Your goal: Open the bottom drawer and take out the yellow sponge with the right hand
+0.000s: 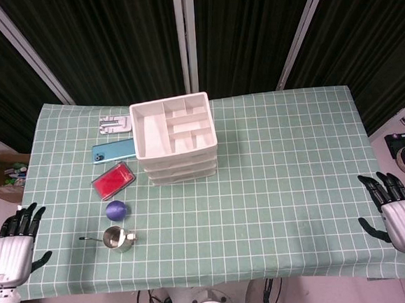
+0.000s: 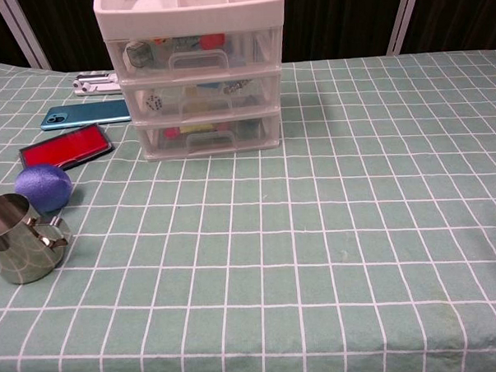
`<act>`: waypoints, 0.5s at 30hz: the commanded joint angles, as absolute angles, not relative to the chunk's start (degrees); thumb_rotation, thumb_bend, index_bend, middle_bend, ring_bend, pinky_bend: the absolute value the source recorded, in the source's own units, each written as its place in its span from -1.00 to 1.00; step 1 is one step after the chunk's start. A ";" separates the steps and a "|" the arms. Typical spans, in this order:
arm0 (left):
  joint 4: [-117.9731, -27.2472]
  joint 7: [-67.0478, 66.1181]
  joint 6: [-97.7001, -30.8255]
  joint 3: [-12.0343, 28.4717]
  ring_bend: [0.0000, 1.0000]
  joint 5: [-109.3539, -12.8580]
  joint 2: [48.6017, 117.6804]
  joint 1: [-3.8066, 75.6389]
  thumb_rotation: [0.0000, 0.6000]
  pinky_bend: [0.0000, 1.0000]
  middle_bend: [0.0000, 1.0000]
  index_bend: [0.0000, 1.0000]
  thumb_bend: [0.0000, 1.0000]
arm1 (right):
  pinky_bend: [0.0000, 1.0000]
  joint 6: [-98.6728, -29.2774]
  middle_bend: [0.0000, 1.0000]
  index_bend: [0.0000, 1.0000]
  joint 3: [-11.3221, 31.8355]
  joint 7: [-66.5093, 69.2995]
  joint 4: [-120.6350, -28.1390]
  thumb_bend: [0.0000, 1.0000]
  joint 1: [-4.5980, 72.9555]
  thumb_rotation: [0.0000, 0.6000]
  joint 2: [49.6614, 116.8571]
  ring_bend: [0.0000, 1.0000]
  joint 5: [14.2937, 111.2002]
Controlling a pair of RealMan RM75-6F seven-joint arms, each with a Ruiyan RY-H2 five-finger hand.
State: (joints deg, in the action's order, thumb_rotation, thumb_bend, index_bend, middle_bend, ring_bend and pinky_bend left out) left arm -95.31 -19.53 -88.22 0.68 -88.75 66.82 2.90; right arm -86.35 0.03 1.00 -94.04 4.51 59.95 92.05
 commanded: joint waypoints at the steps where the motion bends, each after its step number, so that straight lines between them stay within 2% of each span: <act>1: -95.20 -19.84 -87.52 0.89 -0.79 -88.02 67.11 3.20 1.00 -0.62 -0.85 -0.75 -1.00 | -0.90 -84.85 -0.74 -1.00 0.33 0.68 -94.18 -0.64 5.37 1.00 60.05 -1.00 91.59; 12: -94.93 -19.41 -88.23 1.28 -0.79 -87.85 67.18 3.04 1.00 -0.62 -0.85 -0.75 -1.00 | -0.90 -84.10 -0.70 -1.00 0.79 -1.05 -95.33 -0.64 6.72 1.00 60.26 -1.00 93.19; 15: -94.62 -19.01 -88.62 1.11 -0.79 -88.13 67.43 2.79 1.00 -0.62 -0.85 -0.75 -1.00 | -0.85 -84.82 -0.60 -1.00 1.20 -1.89 -95.31 -0.64 7.30 1.00 61.47 -0.97 94.77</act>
